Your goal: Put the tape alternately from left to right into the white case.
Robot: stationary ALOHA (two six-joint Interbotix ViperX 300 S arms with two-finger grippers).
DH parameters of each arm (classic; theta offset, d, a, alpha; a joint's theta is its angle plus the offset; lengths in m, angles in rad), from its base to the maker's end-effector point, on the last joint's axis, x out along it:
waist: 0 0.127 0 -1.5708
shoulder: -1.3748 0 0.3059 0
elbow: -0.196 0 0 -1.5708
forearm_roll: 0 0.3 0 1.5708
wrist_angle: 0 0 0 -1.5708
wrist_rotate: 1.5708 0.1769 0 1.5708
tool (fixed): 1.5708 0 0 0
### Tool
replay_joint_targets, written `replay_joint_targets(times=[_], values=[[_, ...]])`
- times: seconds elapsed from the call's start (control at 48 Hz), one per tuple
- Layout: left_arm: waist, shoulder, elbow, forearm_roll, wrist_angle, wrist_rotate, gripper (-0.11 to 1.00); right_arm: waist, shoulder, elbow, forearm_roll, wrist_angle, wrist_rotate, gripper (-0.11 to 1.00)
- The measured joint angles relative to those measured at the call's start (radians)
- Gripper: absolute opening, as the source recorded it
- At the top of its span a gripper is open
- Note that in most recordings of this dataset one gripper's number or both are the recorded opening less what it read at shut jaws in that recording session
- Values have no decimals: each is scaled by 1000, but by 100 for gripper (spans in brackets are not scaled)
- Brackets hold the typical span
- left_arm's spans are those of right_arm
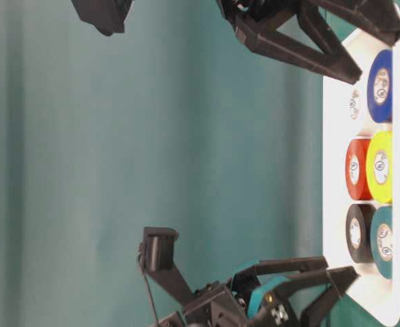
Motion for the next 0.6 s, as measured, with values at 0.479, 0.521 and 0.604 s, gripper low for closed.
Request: replay_joint_targets(times=[0.479, 0.521, 0.604], values=[[-232, -17, 3, -2, 0, -133, 79, 0, 0, -2, -2, -2, 0, 84], [-245, -17, 3, -2, 0, -149, 79, 0, 0, -2, 0, 0, 0, 84], [-268, -17, 3, -2, -2, -179, 79, -2, 0, 0, -2, 0, 0, 84]])
